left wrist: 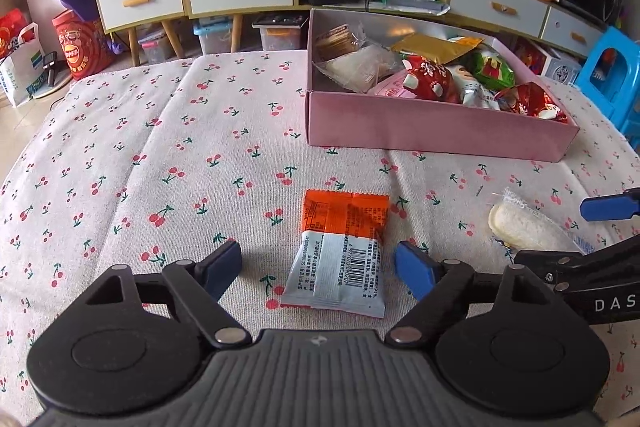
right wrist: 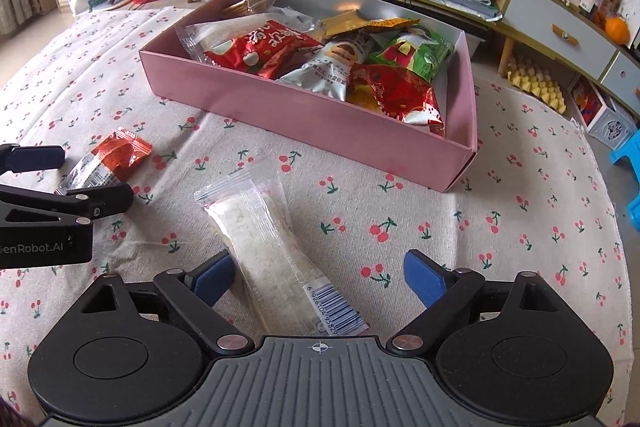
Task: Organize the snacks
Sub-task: 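Grasp the orange-white packet with the left tool while the right tool grasps the clear bread bag, then carry the orange-white packet and bread bag with both tools over the pink box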
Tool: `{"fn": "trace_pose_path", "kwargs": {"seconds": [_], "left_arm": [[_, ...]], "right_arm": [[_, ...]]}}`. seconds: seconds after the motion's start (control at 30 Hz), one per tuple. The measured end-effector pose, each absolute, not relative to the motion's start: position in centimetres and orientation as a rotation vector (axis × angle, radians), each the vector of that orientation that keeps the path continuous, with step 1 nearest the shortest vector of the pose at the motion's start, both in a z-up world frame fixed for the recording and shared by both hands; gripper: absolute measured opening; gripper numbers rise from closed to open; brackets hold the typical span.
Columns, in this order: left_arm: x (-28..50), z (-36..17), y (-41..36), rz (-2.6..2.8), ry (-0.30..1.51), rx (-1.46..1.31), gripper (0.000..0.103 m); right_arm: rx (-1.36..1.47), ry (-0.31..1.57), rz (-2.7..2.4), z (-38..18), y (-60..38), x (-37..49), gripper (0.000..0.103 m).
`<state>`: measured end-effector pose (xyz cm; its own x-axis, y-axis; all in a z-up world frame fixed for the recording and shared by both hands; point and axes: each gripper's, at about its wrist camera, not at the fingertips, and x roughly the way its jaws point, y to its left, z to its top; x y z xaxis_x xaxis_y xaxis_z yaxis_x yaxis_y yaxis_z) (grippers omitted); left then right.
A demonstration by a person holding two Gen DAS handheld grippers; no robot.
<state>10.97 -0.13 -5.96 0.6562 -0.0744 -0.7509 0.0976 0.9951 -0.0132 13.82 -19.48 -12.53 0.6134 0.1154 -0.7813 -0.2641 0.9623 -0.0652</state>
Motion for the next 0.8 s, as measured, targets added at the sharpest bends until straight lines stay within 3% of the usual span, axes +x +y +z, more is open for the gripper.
{"fn": "trace_pose_path", "kwargs": {"seconds": [0.4,0.6,0.8], "left_arm": [[11.00,-5.48,0.08,-0.104,0.860,0.030,0.046],[11.03,-5.32,0.23,-0.102,0.868,0.021,0.043],[11.09,-5.06,0.31,-0.110,0.884,0.000,0.041]], "right_arm": [[-0.107,0.942,0.250,-12.01,-19.14,13.71,0.053],[-0.104,0.961,0.264,-11.76,-18.73,13.50,0.039],[-0.067,0.988,0.259,-11.52,-18.72,13.53,0.035]]}}
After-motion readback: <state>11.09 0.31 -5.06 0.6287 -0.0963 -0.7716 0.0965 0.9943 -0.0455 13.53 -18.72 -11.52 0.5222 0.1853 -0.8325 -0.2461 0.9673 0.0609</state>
